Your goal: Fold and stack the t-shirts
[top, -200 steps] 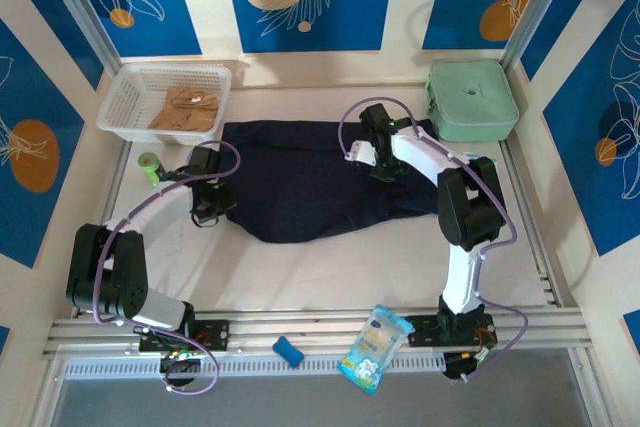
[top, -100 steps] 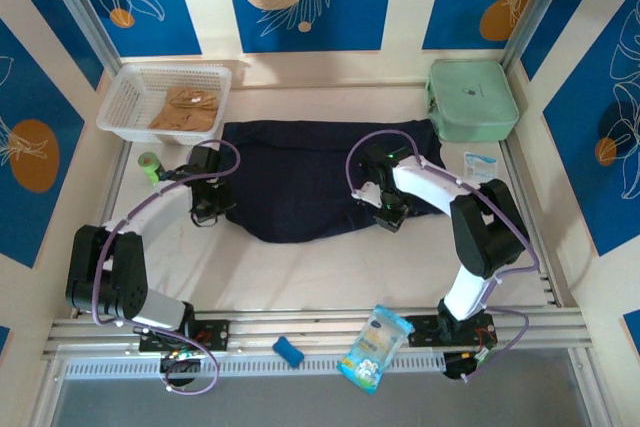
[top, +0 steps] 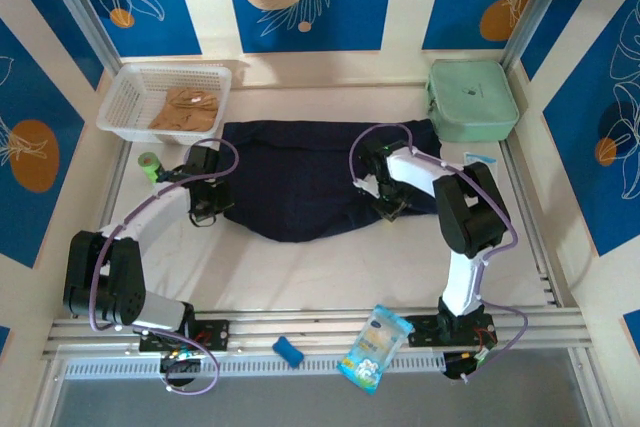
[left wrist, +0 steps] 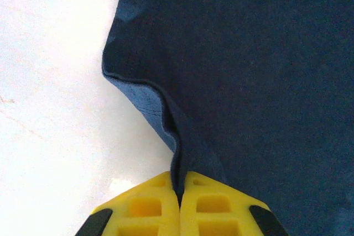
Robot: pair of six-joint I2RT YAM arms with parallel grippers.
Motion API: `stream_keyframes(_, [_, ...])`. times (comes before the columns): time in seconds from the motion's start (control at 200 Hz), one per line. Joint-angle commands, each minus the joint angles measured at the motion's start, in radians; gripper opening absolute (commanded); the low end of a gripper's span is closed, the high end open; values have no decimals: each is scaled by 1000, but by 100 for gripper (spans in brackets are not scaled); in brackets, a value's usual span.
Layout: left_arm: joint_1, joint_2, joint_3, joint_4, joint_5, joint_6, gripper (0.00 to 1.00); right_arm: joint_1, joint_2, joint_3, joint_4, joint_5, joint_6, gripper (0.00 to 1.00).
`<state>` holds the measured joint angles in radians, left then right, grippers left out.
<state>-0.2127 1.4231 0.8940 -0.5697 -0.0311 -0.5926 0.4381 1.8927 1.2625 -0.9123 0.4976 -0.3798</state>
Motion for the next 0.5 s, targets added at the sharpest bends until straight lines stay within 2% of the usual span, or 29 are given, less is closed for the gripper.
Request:
stream_keyframes(0.0, [-3,-6,11,-30,-18,9,0,30,5,111,57,-11,18,32])
stream_keyframes(0.155, [-4,-3,15,-31,-21,8,0,45,78,253,61,-59,6,32])
stream_keyframes(0.31, [-3,9,10,-28,-14,5,0,42,213,400,29,-59,-2,29])
stream_keyframes(0.495, [-4,7,3,-33,-22,5,0,31,253,463,5,-56,45,29])
